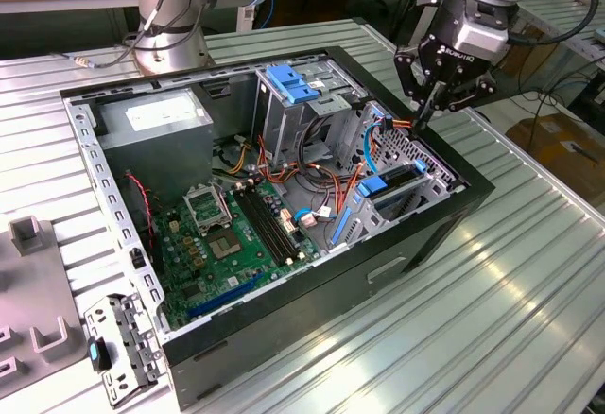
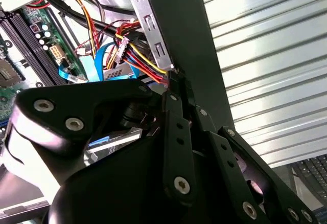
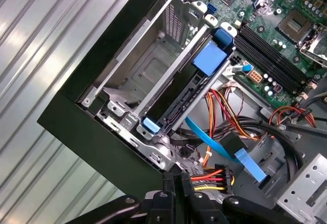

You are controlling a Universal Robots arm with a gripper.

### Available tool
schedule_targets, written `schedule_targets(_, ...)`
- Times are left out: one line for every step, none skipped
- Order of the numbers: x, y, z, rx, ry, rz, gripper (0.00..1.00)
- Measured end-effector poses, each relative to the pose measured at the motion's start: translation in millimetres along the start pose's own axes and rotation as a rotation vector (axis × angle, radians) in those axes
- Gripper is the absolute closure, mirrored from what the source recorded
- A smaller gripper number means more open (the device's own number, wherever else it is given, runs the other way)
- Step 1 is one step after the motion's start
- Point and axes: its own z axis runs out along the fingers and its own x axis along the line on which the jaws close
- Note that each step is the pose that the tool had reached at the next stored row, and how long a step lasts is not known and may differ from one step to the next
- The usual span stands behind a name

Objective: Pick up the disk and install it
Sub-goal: 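Insert the first disk wire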

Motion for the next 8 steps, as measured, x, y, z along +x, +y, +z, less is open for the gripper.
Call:
schedule_targets(-0.8, 0.9, 0.0, 0.0000, 0.0000, 0.001, 0.84)
schedule_targets(-0.9, 1.2, 0.2, -0.0001, 0.0002, 0.005, 0.84)
schedule_targets(-0.9, 1.2, 0.3, -0.0009, 0.0008, 0.026, 0.84)
schedule_targets(-0.9, 1.2, 0.5, -0.0017, 0.0012, 0.050, 0.84)
schedule_targets(-1.0, 1.2, 0.5, -0.0023, 0.0017, 0.066, 0.84)
schedule_targets(-1.0, 1.2, 0.6, -0.0029, 0.0021, 0.083, 0.84)
schedule_targets(-1.0, 1.2, 0.7, -0.0035, 0.0026, 0.102, 0.84)
schedule_targets(-1.0, 1.2, 0.8, -0.0040, 0.0029, 0.118, 0.84)
